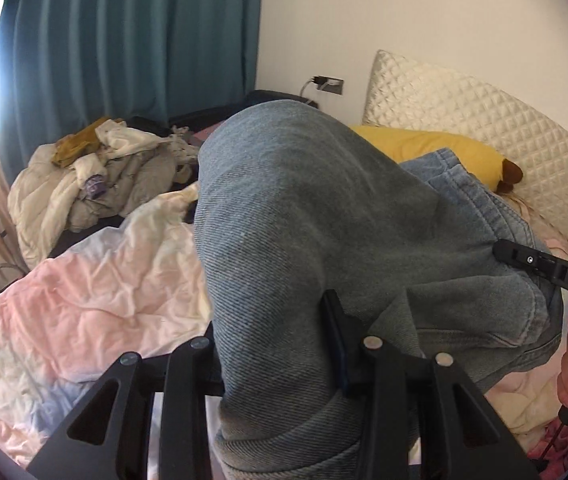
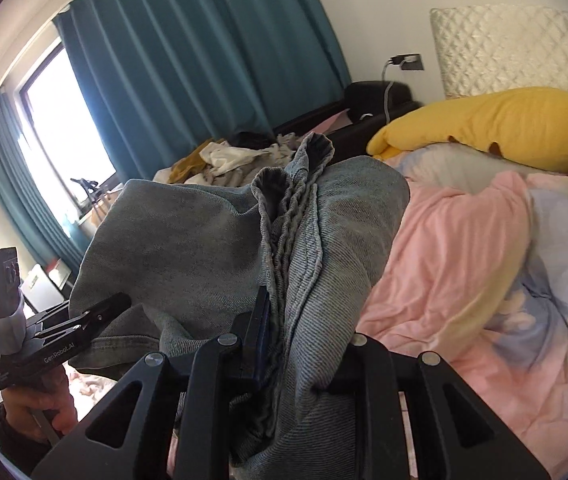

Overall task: Fold clothes
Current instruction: 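Carry the folded jeans toward the yellow pillow and lower them onto the bed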

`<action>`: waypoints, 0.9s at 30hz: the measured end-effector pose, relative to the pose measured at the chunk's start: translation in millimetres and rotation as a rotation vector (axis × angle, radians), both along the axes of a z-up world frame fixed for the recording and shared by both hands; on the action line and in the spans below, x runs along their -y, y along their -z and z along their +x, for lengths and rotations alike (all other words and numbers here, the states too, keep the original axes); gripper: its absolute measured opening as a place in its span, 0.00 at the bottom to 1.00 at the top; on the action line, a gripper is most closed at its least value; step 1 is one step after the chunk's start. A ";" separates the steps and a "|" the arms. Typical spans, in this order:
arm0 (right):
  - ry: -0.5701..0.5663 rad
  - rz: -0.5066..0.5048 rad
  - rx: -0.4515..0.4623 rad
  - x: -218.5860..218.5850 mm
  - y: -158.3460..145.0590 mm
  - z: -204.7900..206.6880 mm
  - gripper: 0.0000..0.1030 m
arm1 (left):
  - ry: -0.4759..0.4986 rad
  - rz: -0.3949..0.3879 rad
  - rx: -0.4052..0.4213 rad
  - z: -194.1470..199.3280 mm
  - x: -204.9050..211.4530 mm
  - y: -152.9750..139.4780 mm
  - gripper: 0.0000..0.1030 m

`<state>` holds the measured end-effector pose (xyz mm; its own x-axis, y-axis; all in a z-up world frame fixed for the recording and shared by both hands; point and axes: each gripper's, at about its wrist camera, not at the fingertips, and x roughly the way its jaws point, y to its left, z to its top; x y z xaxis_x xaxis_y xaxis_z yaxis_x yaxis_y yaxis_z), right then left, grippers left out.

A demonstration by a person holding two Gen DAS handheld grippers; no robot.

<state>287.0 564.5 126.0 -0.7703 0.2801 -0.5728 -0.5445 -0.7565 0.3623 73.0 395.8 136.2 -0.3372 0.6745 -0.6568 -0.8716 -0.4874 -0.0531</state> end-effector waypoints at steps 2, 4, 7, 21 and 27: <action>0.050 0.006 0.020 -12.5 12.2 21.3 0.19 | 0.053 -0.007 0.019 15.6 -28.3 15.8 0.36; 0.098 0.003 0.032 -24.0 25.6 42.1 0.19 | 0.100 -0.017 0.038 30.1 -55.6 32.2 0.36; 0.166 -0.034 0.019 -37.9 50.2 70.9 0.19 | 0.169 -0.035 0.062 48.8 -88.9 57.0 0.36; 0.323 -0.226 0.161 -82.1 209.1 84.6 0.27 | 0.260 -0.133 0.139 51.1 -134.0 181.7 0.44; 0.333 -0.235 0.190 -87.6 227.1 77.4 0.32 | 0.257 -0.119 0.125 54.3 -141.2 188.1 0.51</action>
